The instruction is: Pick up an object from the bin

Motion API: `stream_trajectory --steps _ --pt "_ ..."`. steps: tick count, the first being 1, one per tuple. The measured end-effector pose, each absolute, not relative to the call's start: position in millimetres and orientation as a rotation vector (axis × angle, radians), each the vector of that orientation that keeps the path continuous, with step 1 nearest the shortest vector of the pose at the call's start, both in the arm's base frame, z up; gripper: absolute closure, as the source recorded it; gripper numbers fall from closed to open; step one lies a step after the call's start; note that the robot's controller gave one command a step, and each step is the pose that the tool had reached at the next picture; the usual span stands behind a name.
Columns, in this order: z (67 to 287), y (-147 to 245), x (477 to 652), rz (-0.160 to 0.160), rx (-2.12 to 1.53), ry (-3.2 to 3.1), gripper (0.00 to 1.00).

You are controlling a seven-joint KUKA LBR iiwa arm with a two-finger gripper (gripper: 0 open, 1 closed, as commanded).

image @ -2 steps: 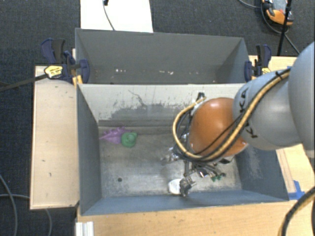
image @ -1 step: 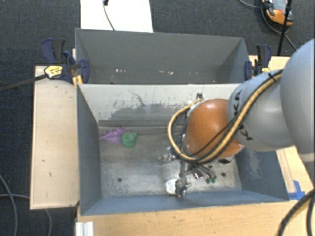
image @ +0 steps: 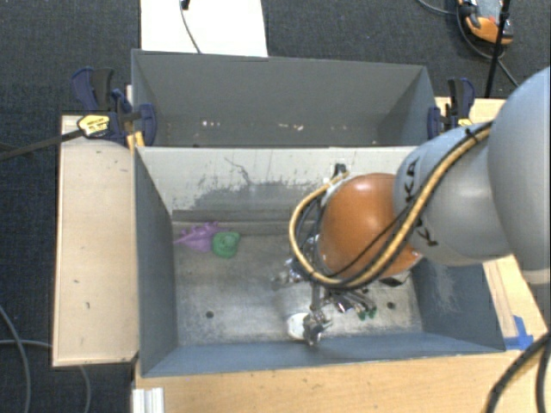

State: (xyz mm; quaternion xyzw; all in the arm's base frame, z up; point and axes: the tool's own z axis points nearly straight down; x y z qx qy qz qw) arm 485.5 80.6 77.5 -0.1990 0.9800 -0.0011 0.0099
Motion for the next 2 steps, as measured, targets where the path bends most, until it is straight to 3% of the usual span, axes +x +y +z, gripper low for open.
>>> stream_trajectory --steps 1,2 --pt "75.2 83.3 486.5 0.005 -1.157 2.903 0.0" --pt "74.4 64.6 493.0 0.007 -1.4 2.806 0.0"
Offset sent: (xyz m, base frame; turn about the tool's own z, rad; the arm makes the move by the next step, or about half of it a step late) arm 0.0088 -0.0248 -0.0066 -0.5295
